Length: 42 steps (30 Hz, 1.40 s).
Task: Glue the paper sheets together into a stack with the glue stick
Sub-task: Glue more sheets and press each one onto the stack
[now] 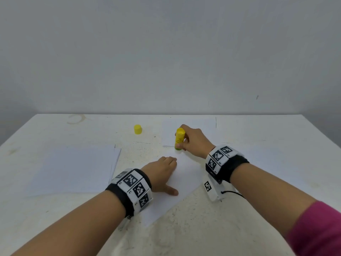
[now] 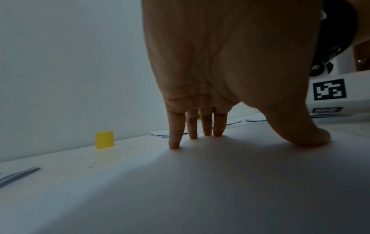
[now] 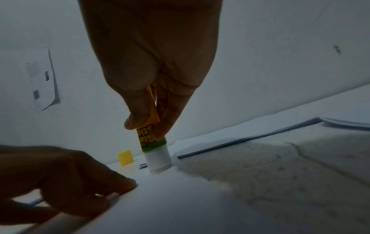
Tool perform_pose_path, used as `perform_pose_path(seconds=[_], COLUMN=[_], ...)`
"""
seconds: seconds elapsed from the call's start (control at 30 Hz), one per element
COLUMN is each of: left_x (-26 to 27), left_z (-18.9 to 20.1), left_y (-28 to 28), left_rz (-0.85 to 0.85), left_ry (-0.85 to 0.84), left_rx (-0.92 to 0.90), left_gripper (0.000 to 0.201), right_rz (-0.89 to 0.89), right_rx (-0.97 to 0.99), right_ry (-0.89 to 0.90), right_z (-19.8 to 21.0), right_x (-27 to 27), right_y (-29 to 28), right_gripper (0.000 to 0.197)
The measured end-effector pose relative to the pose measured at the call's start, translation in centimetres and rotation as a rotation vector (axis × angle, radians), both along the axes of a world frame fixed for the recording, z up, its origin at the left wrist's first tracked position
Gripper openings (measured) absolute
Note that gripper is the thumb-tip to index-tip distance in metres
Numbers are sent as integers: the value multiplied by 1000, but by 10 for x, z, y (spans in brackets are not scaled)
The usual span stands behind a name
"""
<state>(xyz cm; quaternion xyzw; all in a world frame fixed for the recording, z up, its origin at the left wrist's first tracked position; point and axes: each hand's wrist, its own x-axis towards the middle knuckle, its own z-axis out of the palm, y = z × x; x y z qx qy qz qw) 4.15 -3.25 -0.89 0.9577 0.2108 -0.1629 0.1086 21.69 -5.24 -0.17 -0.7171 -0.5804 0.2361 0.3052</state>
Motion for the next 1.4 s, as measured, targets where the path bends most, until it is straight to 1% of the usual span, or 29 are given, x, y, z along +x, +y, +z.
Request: perform_pose_path(seconds=[0.1, 0.17, 0.33, 0.43, 0.47, 0.57, 0.63, 0.7, 0.73, 0.8, 0.83, 0.9, 0.97, 1.07, 1.17, 1.27, 1.4], left_x=[0, 0, 1, -2, -3, -6, -6, -8, -9, -13, -16, -20, -24, -27, -28, -29, -29], left_z=[1, 2, 4, 7, 8, 12, 15, 16, 15, 9, 4, -3, -4, 2, 4, 1, 1], left_y=[2, 4, 9, 17, 19, 21, 19, 16, 14, 11, 10, 7, 5, 5, 7, 4, 2], left_rz=[-8, -13, -4, -45, -64, -115, -128, -107, -91, -72, -66, -35, 0, 43, 92, 136, 154], left_ry=[20, 32, 58, 79, 84, 100, 139, 159, 143, 67, 36, 20, 35, 96, 118, 125, 134], left_rx=[-5, 0, 16, 10, 9, 16, 56, 104, 113, 86, 45, -34, -44, 44, 151, 178, 184], left_gripper=[96, 92, 64, 55, 57, 72, 75, 76, 77, 80, 81, 86, 93, 103, 103, 103, 104], right_rz=[26, 46, 85, 98, 104, 125, 95, -6, -67, -155, -178, -196, -197, -198, -179, -108, -13], right_rx=[-28, -33, -37, -30, -32, -89, -105, -12, 51, 136, 149, 135, 108, 86, 75, 69, 12], right_ry=[-59, -78, -83, -74, -72, -84, -35, 108, 174, 260, 279, 280, 257, 229, 229, 187, 120], right_z=[1, 2, 1, -1, 0, 8, 15, 19, 21, 25, 25, 24, 20, 16, 12, 7, 0], right_x=[4, 7, 15, 19, 20, 24, 27, 29, 29, 29, 28, 25, 22, 14, 2, -15, -33], right_y=[-11, -23, -62, -82, -86, -91, -89, -84, -81, -74, -69, -60, -51, -36, -20, -4, 9], right_gripper=[29, 26, 19, 17, 16, 17, 20, 22, 23, 26, 27, 31, 33, 31, 24, 20, 22])
